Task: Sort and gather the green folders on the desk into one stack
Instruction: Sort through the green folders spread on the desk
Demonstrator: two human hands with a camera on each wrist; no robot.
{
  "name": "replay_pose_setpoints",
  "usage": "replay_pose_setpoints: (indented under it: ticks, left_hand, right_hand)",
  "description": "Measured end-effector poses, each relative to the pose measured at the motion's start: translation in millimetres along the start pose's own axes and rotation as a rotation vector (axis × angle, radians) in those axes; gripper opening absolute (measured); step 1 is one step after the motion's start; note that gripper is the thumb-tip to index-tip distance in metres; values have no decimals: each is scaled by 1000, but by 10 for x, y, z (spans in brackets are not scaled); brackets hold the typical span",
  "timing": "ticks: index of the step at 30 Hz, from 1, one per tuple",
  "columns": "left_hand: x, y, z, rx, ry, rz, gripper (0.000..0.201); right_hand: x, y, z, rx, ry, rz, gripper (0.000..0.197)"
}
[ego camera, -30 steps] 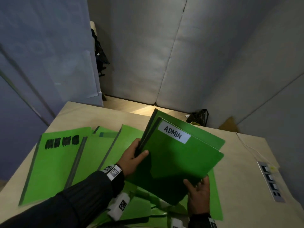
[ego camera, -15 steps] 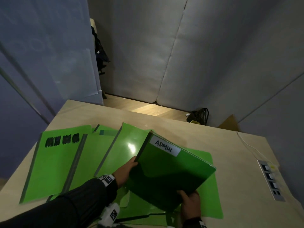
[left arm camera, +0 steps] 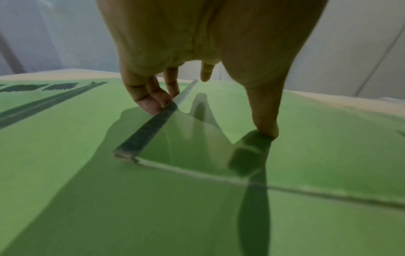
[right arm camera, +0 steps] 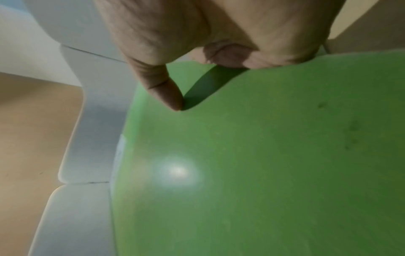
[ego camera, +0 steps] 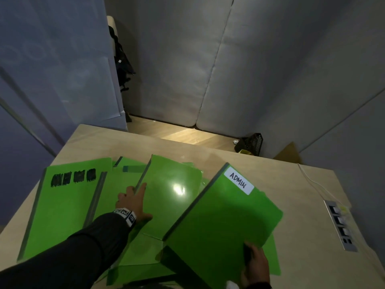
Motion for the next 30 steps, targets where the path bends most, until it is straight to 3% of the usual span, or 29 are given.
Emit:
replay_pose_setpoints:
  ticks: [2, 4, 9, 11, 15, 20, 24, 27, 30]
  left_hand:
    - [-64, -8, -11, 5, -29, 156, 144]
    - [-123, -44, 8, 44, -60, 386, 143]
    - [-219, -141, 120, 110, -46, 795, 65]
    - [-232, -212, 197, 186, -41, 933, 47]
    - [-296, -286, 483, 408, -129, 1114, 52]
    - [-261, -121, 890, 585, -252, 1055, 43]
    - [-195, -318, 848, 474, -334, 1033, 30]
    - [-70, -781, 596, 229, -132, 822, 45]
    - [42, -1272, 389, -109, 71, 516, 81]
  right_hand:
    - [7, 62, 21, 82, -46, -8, 43]
    - [58, 54, 22, 124, -117, -71, 37]
    - [335, -127, 128, 195, -235, -118, 30]
    - [456, -143, 148, 214, -277, -112, 33]
    - [740, -167, 159, 232, -373, -117, 41]
    - [1076, -227, 228, 249, -529, -152, 34]
    - [1075, -152, 125, 232, -485, -108, 54]
    - [1014, -95, 98, 242, -506, -47, 55]
    - [913, -3, 78, 248, -515, -61, 64]
Point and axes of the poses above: each hand's wrist, its own z-axis away from the middle knuckle, its own x-axis out of the palm, y = z × x, the point moved 1 cm from there along -z, towards the middle knuckle, and after that the axes turned 10 degrees about -y, right-handed, at the moved point
